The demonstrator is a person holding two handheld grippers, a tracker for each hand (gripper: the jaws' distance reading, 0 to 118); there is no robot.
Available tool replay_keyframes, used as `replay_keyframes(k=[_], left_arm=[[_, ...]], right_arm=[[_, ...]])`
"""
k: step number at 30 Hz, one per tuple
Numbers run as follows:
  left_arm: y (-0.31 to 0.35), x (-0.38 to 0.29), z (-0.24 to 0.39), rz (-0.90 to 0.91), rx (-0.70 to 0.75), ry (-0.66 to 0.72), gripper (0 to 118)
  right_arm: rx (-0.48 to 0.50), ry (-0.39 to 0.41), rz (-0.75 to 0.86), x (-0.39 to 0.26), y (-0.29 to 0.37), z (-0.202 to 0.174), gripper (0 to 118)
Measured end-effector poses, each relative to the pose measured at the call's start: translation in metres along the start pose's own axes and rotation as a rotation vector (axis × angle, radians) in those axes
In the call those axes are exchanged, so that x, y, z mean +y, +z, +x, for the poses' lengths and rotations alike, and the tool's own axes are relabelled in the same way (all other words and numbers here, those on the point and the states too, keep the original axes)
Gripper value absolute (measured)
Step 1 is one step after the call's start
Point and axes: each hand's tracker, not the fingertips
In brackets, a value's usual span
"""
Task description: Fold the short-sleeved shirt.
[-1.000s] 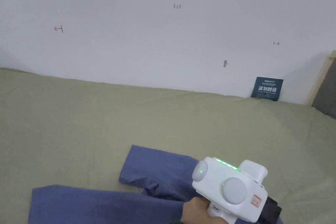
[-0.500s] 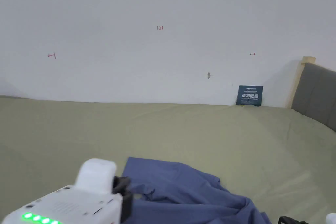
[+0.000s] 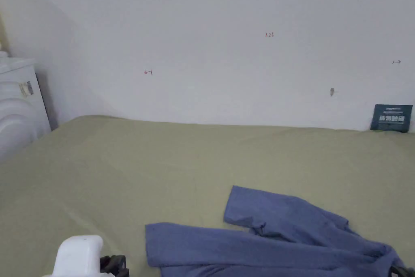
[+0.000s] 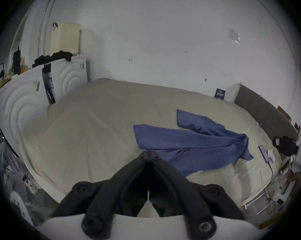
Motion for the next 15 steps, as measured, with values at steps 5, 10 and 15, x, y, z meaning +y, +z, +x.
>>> replay_keyframes(k=[5, 10, 15], left_arm=[[-0.083, 0.045, -0.001, -0.123, -0.049, -0.040, 2], [-0.182, 0.082, -0.004, -0.211, -0.153, 0.027, 108], [-0.262, 0.086, -0.009, -0.363, -0.062, -0.036, 118]], right_arm=[[-0.020, 0.008, -0.019, 0.006, -0.020, 0.012, 3], [-0.031, -0.018, -0.052, 0.006, -0.040, 0.030, 3], [-0.034, -0.041, -0.082, 0.005, -0.049, 0.044, 3]])
